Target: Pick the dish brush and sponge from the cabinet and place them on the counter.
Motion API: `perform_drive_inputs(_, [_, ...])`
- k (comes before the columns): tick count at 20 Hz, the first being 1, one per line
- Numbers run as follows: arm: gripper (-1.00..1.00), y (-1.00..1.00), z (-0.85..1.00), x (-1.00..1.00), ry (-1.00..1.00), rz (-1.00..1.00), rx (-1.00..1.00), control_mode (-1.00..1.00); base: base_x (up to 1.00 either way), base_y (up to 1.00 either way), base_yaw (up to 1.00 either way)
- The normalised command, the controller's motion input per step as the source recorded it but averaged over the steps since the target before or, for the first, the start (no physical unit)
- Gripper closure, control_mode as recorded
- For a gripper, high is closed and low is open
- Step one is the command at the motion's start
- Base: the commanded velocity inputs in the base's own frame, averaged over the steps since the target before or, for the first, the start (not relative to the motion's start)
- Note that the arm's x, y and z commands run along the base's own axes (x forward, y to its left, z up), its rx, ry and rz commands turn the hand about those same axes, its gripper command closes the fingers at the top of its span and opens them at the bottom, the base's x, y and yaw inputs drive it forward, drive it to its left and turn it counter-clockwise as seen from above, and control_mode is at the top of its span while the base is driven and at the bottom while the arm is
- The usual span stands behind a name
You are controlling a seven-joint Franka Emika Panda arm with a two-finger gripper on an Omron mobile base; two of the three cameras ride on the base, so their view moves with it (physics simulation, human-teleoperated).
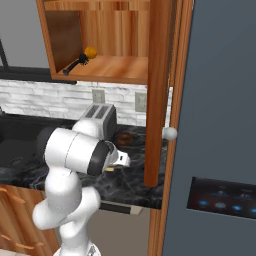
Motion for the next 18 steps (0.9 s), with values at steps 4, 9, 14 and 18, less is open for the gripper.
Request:
perform_drive_inputs(4, [-1.00, 0.00, -0.16, 0.01, 0.00, 0.00, 0.00, -1.00, 0.00, 0.00, 0.00])
perform_drive_inputs(9, [-1.00, -0.03, 0.02, -0.01, -0.01, 0.00, 0.00, -1.00, 0.00, 0.00, 0.00])
perform_drive_inputs(14, [-1.00, -0.01, 0.11, 0.00, -0.02, 0.00, 0.00, -1.00, 0.00, 0.00, 0.00])
perform_drive_inputs(18, [-1.00, 0.00, 0.37, 0.00, 0.00, 0.00, -0.04, -1.00, 0.00, 0.00, 0.00])
